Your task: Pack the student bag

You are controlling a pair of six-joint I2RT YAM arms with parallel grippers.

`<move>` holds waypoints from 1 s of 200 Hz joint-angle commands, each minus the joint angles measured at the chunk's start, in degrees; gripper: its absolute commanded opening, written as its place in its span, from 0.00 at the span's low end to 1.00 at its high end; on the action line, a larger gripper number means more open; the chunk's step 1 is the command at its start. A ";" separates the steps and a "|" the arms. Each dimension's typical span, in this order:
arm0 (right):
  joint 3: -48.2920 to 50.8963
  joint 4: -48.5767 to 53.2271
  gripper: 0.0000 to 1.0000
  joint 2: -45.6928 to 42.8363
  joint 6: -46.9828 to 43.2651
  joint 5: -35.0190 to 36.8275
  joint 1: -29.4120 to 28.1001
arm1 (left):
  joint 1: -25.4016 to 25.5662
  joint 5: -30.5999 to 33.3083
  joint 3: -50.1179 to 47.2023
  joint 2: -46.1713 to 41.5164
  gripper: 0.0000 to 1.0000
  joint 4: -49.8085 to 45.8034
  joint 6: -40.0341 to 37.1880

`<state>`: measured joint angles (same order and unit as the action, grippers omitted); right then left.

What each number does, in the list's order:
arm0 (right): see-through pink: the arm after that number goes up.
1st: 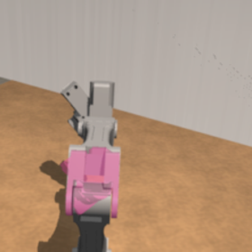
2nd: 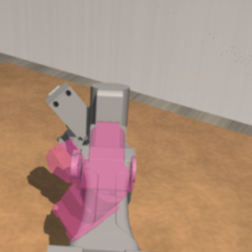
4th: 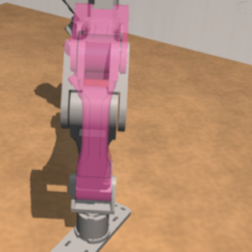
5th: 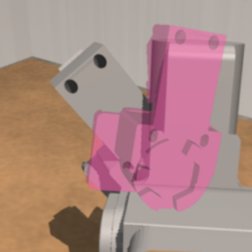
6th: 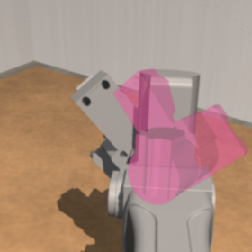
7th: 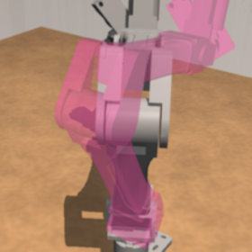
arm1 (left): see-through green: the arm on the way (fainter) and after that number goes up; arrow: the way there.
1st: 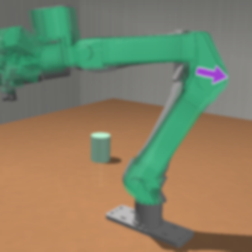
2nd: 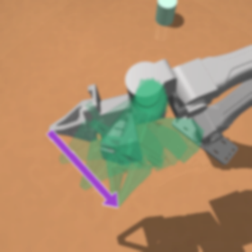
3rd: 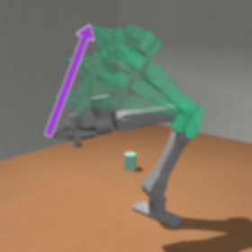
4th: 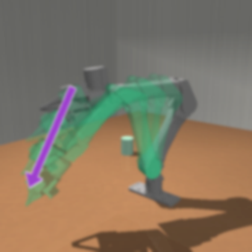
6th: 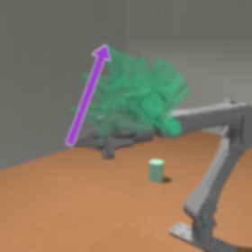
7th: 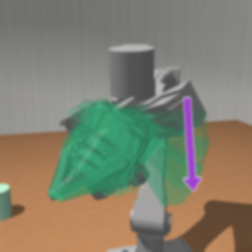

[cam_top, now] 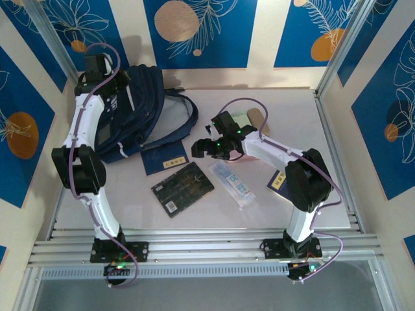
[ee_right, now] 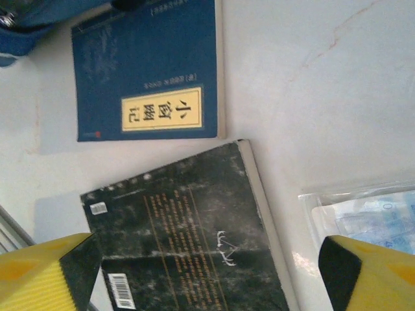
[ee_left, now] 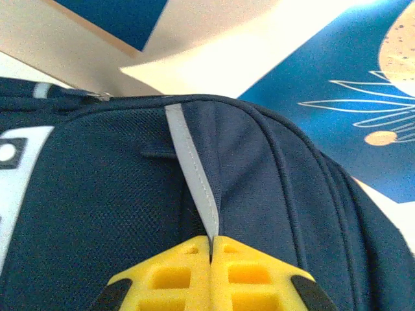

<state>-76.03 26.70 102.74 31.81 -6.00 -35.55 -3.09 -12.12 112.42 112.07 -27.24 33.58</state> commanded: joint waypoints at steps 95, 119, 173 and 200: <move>1.01 3.77 0.81 8.33 -5.16 -3.02 -4.01 | 2.51 -7.27 -41.94 -34.68 0.52 1.60 10.39; 1.43 3.68 0.82 8.51 -4.53 -2.31 -4.87 | 3.75 -9.54 -55.13 -46.36 0.56 0.08 12.37; 2.67 3.58 0.83 8.00 -1.97 -1.41 -6.26 | 7.32 -9.80 -74.40 -65.87 0.73 -13.23 18.68; 3.81 2.53 0.83 7.42 0.00 -2.07 -7.11 | 9.30 -10.30 -83.57 -71.56 0.81 -13.91 21.50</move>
<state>-73.87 29.19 110.61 29.34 -7.22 -41.45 4.45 -21.04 35.88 45.08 -36.73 50.85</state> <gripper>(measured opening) 0.828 0.781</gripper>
